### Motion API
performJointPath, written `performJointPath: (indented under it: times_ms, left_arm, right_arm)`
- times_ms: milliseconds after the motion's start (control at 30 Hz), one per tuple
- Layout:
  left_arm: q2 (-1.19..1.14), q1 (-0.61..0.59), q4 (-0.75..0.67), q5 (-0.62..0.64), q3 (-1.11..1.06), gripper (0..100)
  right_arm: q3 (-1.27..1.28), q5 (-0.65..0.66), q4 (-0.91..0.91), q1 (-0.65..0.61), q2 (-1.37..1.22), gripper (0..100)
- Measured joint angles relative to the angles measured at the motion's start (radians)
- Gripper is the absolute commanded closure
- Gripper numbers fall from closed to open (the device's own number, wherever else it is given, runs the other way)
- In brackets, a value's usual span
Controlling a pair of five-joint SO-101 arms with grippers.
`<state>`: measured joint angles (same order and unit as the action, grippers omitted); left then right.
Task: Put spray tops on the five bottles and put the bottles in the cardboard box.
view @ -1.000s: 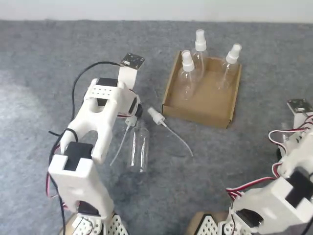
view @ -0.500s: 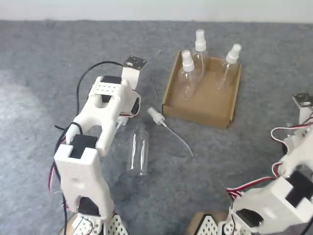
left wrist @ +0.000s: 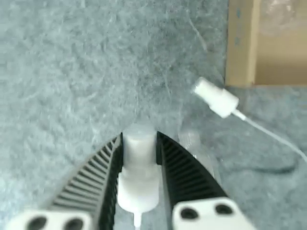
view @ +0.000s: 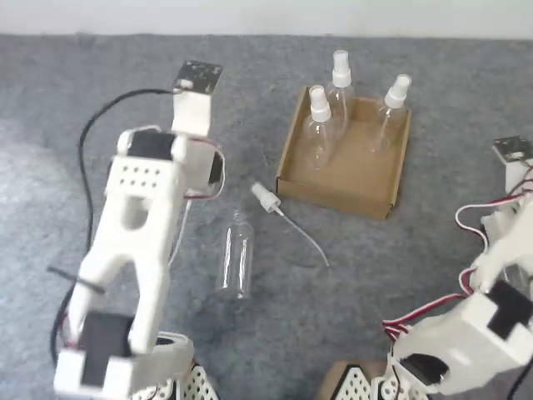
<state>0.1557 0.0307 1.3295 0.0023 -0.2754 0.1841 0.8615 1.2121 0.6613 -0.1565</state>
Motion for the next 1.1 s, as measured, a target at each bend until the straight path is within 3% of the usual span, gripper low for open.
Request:
performJointPath:
  times_ms: [167, 333, 533, 833, 1100]
  left_arm:
    - [0.196, 0.0, -0.044, 0.003, -0.201, 99]
    - [0.313, 0.0, -0.114, 0.003, -0.353, 99]
    - [0.351, 0.0, -0.132, 0.003, -0.379, 99]
    - [0.351, 0.0, -0.132, 0.003, -0.379, 99]
    - [0.351, 0.0, -0.132, 0.008, -0.379, 99]
  right_arm:
    - [-0.118, -0.014, 0.015, -0.041, -0.138, 67.3]
    - [-0.273, -0.028, 0.068, -0.044, -0.304, 80.5]
    - [-0.358, -0.029, 0.097, -0.037, -0.387, 95.7]
    - [-0.364, 0.029, 0.103, -0.017, -0.39, 99.6]
    - [-0.364, -0.029, 0.117, 0.0, -0.368, 99.3]
